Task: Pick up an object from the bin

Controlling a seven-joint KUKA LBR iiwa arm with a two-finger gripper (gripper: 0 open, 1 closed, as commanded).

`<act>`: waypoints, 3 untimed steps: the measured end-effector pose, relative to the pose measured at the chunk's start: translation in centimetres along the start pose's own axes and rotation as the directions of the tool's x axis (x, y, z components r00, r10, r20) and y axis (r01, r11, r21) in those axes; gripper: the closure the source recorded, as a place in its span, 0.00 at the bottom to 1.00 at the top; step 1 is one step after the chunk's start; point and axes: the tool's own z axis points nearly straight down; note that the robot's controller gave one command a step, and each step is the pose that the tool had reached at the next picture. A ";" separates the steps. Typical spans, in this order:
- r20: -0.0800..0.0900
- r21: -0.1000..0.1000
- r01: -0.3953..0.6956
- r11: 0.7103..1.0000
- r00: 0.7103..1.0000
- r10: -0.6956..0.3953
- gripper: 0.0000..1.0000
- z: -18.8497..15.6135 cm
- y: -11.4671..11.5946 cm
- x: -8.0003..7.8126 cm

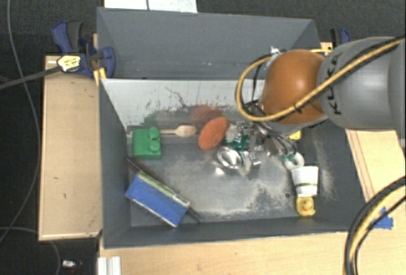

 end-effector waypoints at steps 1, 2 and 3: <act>0.002 -0.001 0.018 1.000 1.000 -0.018 0.00 0.0 -2.3 -0.3; 0.000 -0.002 -0.014 1.000 1.000 0.014 0.00 1.1 -1.3 -0.2; 0.001 -0.001 0.019 1.000 1.000 -0.019 0.00 -3.9 -2.0 -0.4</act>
Offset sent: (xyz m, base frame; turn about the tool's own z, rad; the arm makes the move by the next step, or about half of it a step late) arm 0.0038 -0.0047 -0.0170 0.0254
